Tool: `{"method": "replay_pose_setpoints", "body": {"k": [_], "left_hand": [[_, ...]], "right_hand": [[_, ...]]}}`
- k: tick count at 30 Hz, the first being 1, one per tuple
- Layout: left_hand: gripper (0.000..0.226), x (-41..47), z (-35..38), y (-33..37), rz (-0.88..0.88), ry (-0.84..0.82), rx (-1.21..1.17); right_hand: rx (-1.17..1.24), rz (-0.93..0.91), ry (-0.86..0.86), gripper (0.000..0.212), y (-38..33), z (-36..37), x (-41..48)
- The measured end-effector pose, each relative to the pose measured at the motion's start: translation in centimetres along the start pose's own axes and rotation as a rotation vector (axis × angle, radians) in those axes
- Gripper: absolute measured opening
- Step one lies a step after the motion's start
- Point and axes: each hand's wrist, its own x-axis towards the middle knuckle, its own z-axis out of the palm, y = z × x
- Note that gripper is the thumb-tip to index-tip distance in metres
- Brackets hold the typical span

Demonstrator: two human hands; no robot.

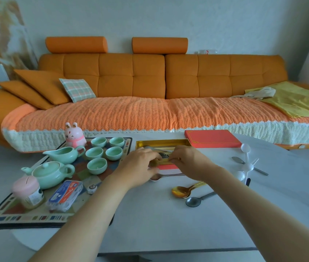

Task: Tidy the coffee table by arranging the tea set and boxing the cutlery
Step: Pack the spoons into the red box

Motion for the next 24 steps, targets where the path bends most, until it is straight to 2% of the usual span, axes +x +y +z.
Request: {"method": "replay_pose_setpoints", "body": {"k": [2,5,10,11,13,15,17,21,24], "left_hand": [[0.024,0.4,-0.1,0.0,-0.09,0.033,-0.177],[0.023,1.5,-0.4,-0.6,-0.202,0.123,-0.453],[0.021,2.9,-0.9,-1.2,-0.361,0.284,-0.832],[0.022,3.1,-0.8,-1.4,-0.387,0.296,-0.828],[0.027,3.6,-0.1,-2.1,-0.41,0.307,-0.593],[0.036,4.1,0.5,-2.8,-0.377,0.312,-0.343],[0.04,4.4,1.0,-3.3,-0.321,0.318,-0.208],[0.042,4.6,1.9,-4.4,-0.251,0.203,-0.06],[0.046,4.5,2.4,-5.0,-0.223,0.099,-0.039]], "right_hand": [[0.06,-0.023,0.101,0.017,0.3,-0.3,0.2],[0.112,0.011,0.195,0.018,0.7,-0.5,0.6],[0.143,0.048,0.244,0.028,1.9,-0.4,1.5],[0.164,0.076,0.239,0.028,2.1,-0.2,1.8],[0.198,0.13,0.228,0.029,2.5,0.2,2.5],[0.21,0.187,0.209,0.031,2.7,0.8,3.3],[0.208,0.253,0.171,0.036,2.8,1.4,4.3],[0.142,0.387,0.005,0.05,3.4,2.6,6.6],[0.129,0.425,-0.04,0.052,4.1,3.1,7.6]]}}
